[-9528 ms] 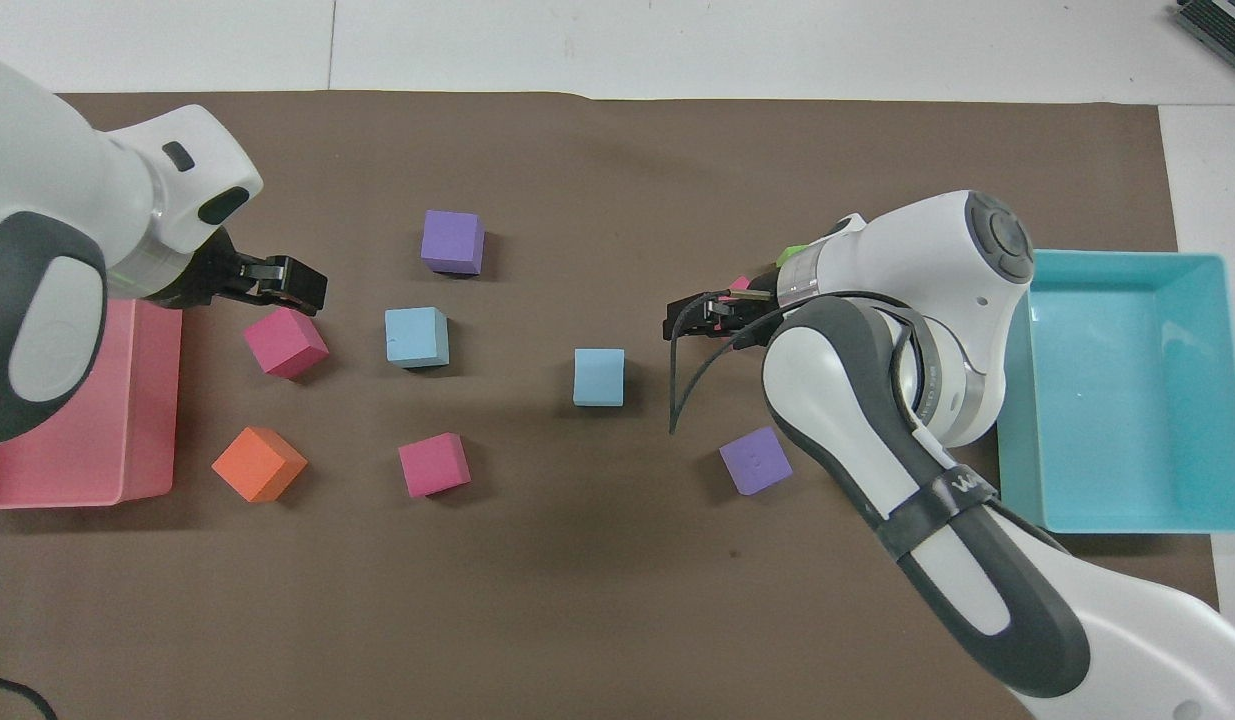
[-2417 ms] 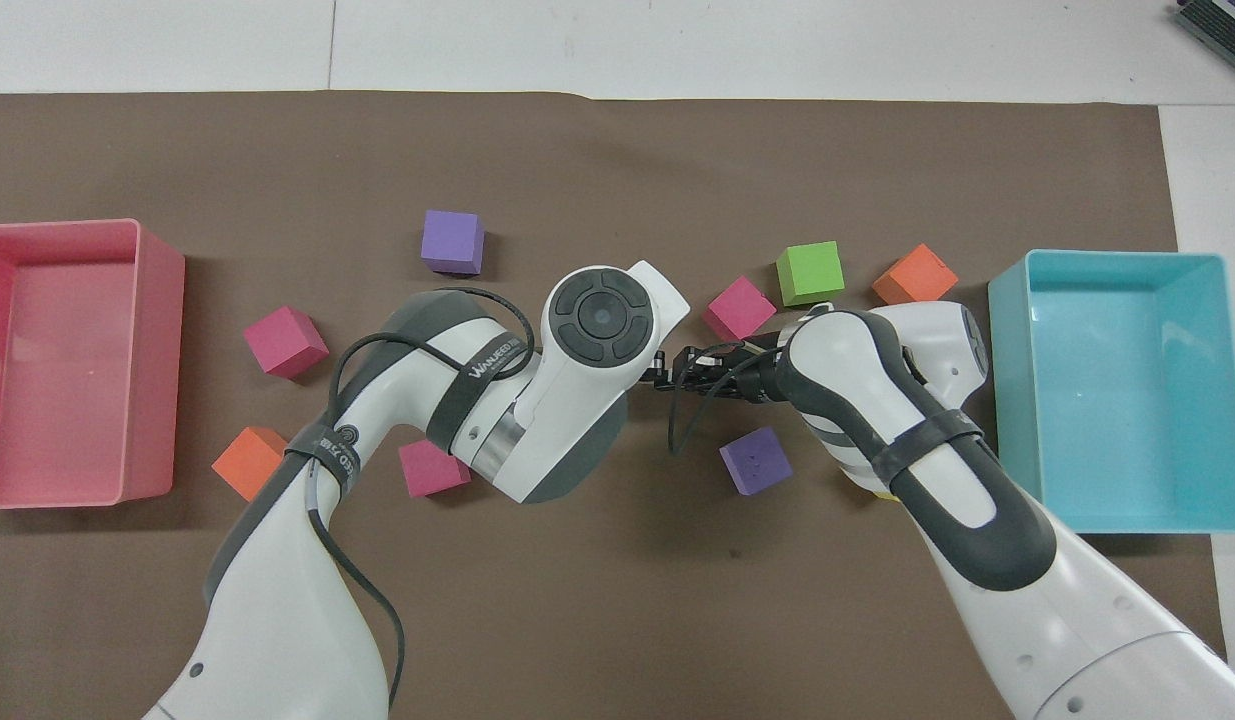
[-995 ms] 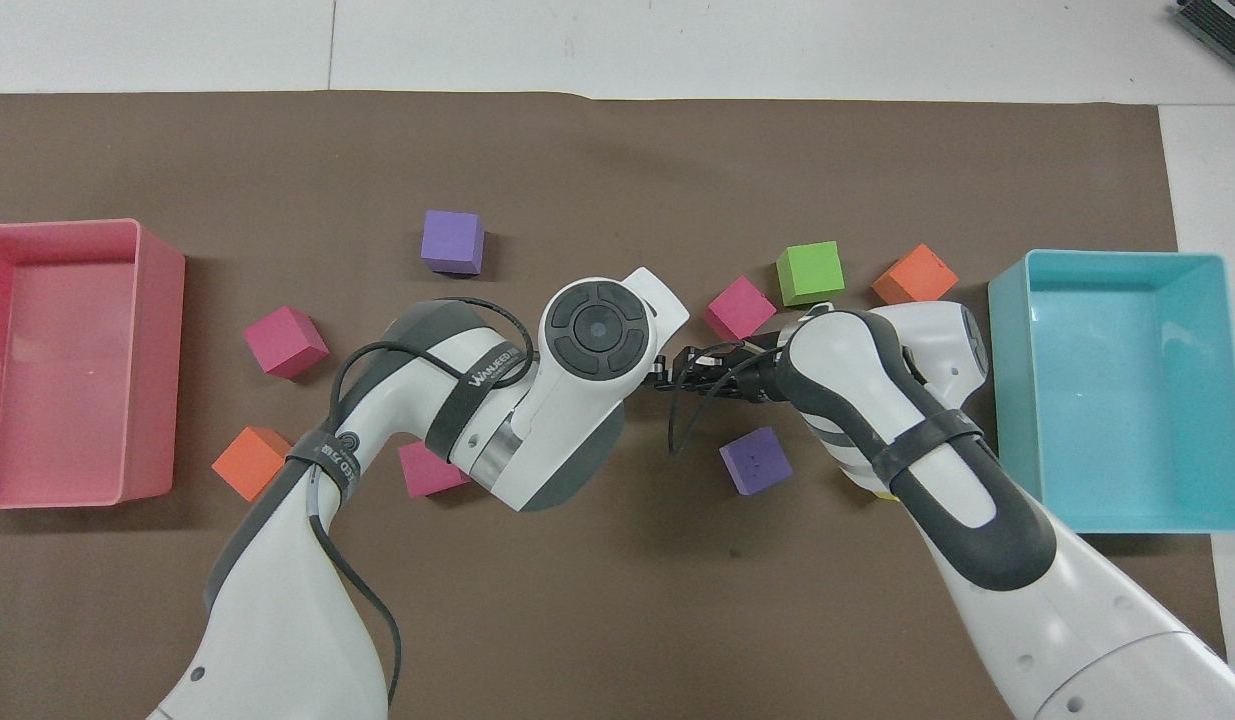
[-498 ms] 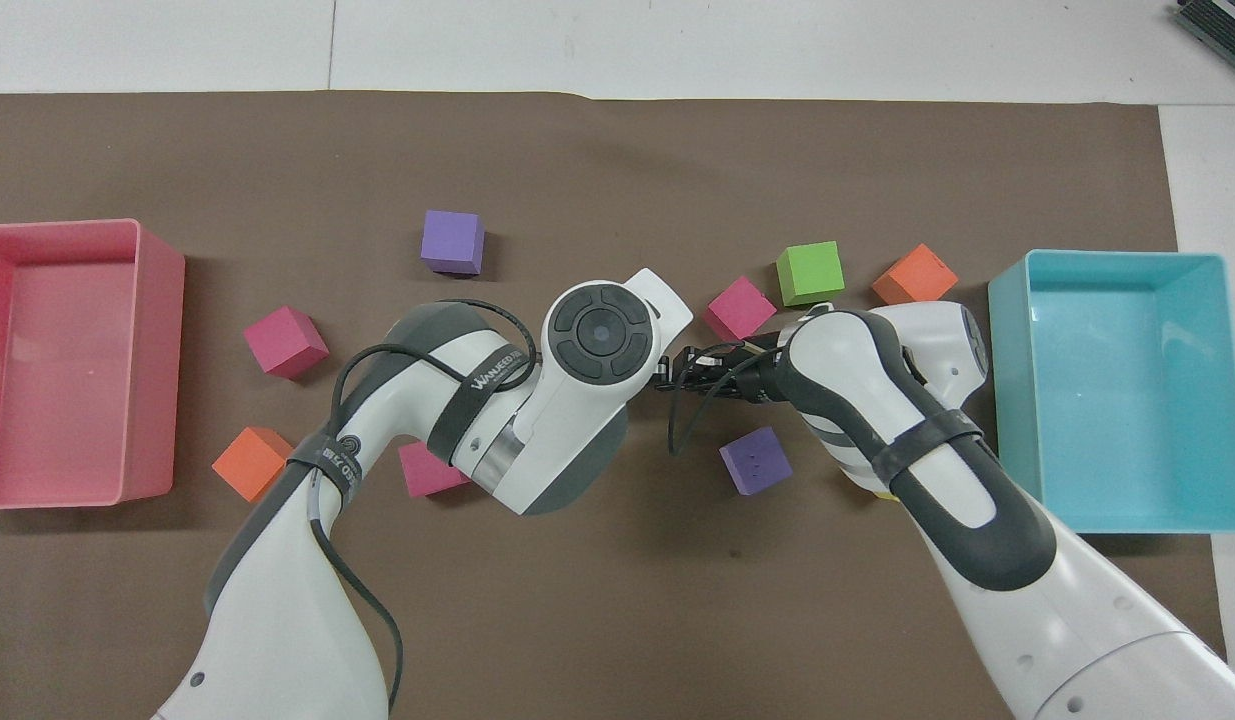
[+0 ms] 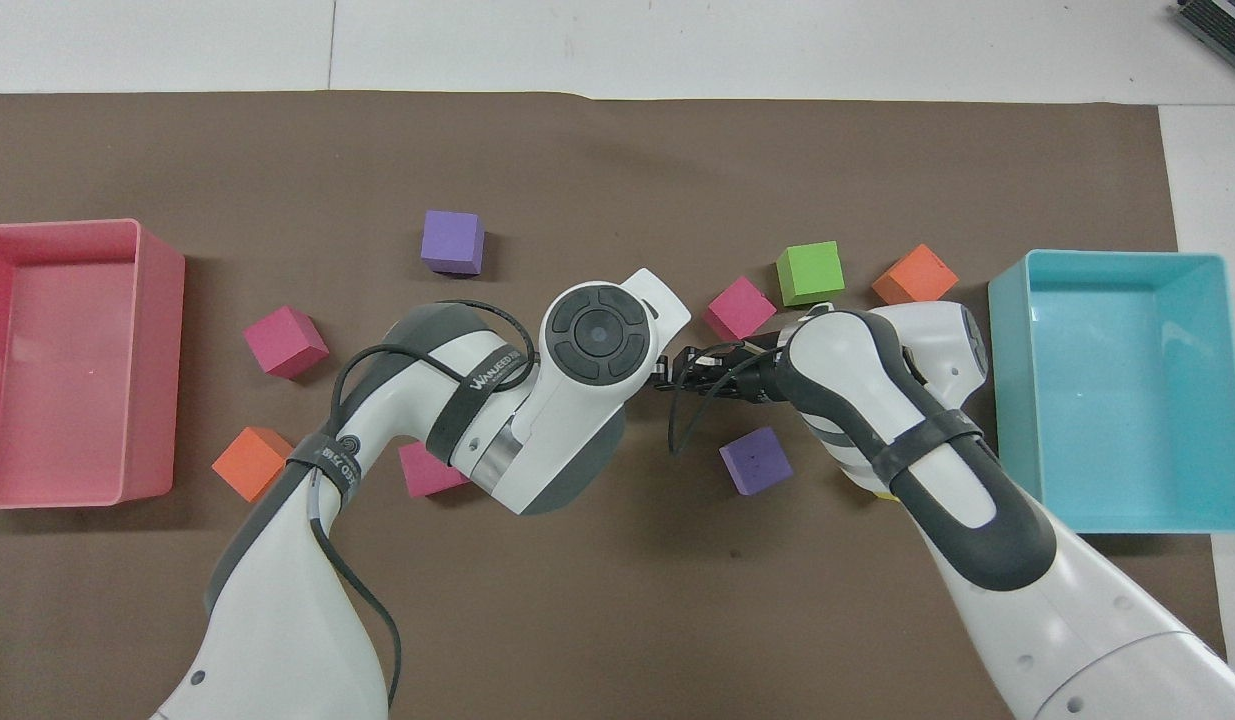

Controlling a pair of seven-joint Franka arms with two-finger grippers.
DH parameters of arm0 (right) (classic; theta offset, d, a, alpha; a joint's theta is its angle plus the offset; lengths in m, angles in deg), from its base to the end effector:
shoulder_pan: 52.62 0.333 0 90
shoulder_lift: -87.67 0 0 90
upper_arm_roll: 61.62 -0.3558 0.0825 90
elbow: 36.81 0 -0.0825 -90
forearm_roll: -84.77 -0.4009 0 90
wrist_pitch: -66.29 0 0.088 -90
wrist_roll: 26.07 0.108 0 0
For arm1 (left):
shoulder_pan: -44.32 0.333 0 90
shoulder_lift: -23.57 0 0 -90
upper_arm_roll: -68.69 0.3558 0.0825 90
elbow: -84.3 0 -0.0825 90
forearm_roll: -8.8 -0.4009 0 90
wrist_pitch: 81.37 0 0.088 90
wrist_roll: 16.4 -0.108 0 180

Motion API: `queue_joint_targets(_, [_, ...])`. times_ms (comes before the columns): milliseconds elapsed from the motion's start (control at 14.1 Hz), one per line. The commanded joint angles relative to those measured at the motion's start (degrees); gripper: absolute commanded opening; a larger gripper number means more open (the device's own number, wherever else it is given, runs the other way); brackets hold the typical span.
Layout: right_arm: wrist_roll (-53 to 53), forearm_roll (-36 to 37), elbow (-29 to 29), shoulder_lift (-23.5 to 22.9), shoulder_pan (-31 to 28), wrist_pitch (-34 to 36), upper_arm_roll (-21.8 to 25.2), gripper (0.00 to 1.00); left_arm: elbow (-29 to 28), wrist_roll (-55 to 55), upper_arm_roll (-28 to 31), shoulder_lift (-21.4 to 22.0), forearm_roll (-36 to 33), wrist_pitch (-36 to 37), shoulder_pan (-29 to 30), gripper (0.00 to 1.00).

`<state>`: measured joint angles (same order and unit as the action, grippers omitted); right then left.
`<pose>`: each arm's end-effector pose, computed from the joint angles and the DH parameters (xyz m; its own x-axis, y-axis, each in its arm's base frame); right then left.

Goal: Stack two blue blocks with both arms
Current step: 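Lower the blue cube onto the center cube and open the left gripper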

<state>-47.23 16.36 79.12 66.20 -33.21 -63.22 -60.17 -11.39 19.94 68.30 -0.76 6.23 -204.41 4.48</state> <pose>0.5857 0.2173 0.2871 0.9810 -0.1222 -0.1507 -0.1937 -0.6559 -0.7296 0.5389 -0.4526 0.3909 0.9939 -0.0903 0.0635 -0.0906 -0.9959 0.0020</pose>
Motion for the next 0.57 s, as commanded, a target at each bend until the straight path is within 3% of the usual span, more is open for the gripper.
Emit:
queue_joint_targets(0, [-1.96, -1.91, 0.26, 0.03, 0.01, -1.28, -0.30, 0.00, -2.39, 0.57, 0.75, 1.57, 0.72, -0.97, -0.67, 0.00])
queue_joint_targets(427, [-1.87, -1.91, 0.26, 0.03, 0.09, -1.36, -0.22, 0.00, -2.31, 0.75, 0.75, 1.57, 0.72, -1.15, -0.67, 0.00])
queue_joint_targets(498, [-1.87, -1.91, 0.26, 0.03, 0.09, -1.36, -0.30, 0.00, -2.31, 0.83, 0.75, 1.57, 0.72, -1.32, -0.67, 0.08])
